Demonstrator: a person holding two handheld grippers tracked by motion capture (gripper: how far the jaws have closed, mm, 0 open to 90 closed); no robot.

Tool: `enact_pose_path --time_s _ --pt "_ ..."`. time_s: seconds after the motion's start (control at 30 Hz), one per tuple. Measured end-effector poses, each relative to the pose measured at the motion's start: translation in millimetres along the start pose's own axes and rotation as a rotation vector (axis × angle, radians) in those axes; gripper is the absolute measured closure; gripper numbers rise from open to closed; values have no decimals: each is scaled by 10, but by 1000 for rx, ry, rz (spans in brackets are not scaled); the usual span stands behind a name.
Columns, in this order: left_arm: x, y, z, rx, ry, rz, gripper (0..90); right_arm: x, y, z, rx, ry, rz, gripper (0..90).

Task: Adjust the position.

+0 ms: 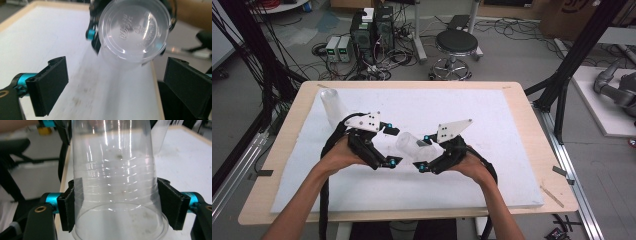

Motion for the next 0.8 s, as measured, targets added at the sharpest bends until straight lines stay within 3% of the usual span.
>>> enact_pose_path --time_s 0.23,0.4,0.57,0.73,0.8 --pt "1 38 -10 -206 -20 52 57 -37 -19 -107 -208 31 28 265" --pt "-22 58 3 -339 -61 57 97 -54 -70 -154 -344 40 45 265" --pt "-32 71 8 -382 -60 75 104 -57 -118 -188 -449 51 55 266" --pt "-34 52 14 -443 -93 65 105 -57 -137 -249 -502 69 61 266" --pt "-29 34 7 -439 -97 71 106 -72 -138 -271 -524 57 66 266"
Point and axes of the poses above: each handheld gripper's, and its own axes: y roughly backward along the jaws, z roughly out of its underside, x roughly to its right, the point moved 2 cm from there along -y, roughly forward along the jaws, and after that the axes turned 8 degrees about -y, right-handed, at the moved point
